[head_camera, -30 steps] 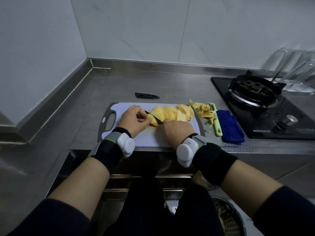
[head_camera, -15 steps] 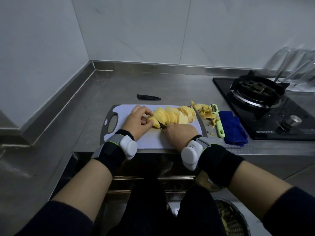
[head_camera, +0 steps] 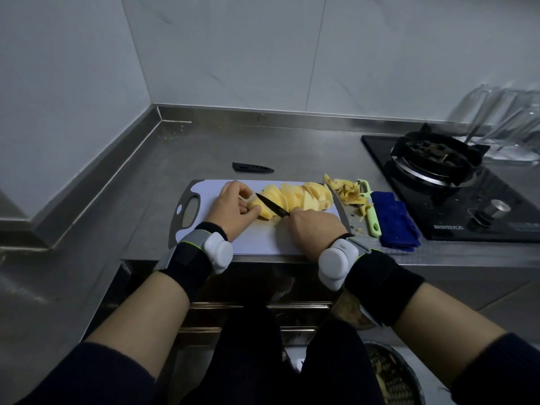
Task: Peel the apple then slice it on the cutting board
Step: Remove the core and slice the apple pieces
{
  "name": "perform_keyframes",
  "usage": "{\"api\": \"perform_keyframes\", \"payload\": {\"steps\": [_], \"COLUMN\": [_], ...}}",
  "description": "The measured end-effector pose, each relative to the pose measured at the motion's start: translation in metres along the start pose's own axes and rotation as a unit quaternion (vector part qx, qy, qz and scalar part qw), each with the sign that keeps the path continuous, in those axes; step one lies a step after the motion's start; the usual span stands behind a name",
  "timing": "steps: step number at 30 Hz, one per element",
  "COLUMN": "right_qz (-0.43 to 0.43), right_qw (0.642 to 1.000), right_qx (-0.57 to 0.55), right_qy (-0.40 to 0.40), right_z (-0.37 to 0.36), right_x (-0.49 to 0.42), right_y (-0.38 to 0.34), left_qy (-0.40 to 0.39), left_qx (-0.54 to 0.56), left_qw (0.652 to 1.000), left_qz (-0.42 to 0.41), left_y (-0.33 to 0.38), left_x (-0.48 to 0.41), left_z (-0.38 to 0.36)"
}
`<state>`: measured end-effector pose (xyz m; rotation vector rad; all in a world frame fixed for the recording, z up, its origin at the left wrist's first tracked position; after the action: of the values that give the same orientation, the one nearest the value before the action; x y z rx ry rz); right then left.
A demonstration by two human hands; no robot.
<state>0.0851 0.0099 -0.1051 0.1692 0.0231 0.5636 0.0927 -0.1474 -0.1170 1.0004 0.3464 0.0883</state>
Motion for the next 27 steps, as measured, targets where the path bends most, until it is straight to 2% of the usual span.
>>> {"api": "perform_keyframes", "payload": {"steps": [8, 27], "right_qz": [-0.006, -0.002], "right_qw": [0.999, 1.0], "right_qx": [0.0, 0.011], "right_qy": [0.039, 0.019], "right_z": [0.017, 0.012], "right_x": [0.004, -0.001], "right_y": [-0.005, -0.014], "left_qy": [0.026, 0.026], "left_qx": [0.027, 0.044], "left_qw": [0.999, 0.999], "left_qz": [-0.016, 0.003], "left_y": [0.001, -0.005], "left_x": [0.003, 0.002], "left_z": [0.007, 0.008]}}
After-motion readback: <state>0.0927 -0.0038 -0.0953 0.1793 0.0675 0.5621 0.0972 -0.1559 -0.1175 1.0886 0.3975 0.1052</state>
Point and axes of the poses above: each hand's wrist, its own x-axis away from the middle knuckle, its own z-axis out of the back of the hand, y = z × x, the point moved 10 cm from there along -x, towards the middle knuckle, and after that the axes turned 5 degrees about x, right-handed, at the moved point
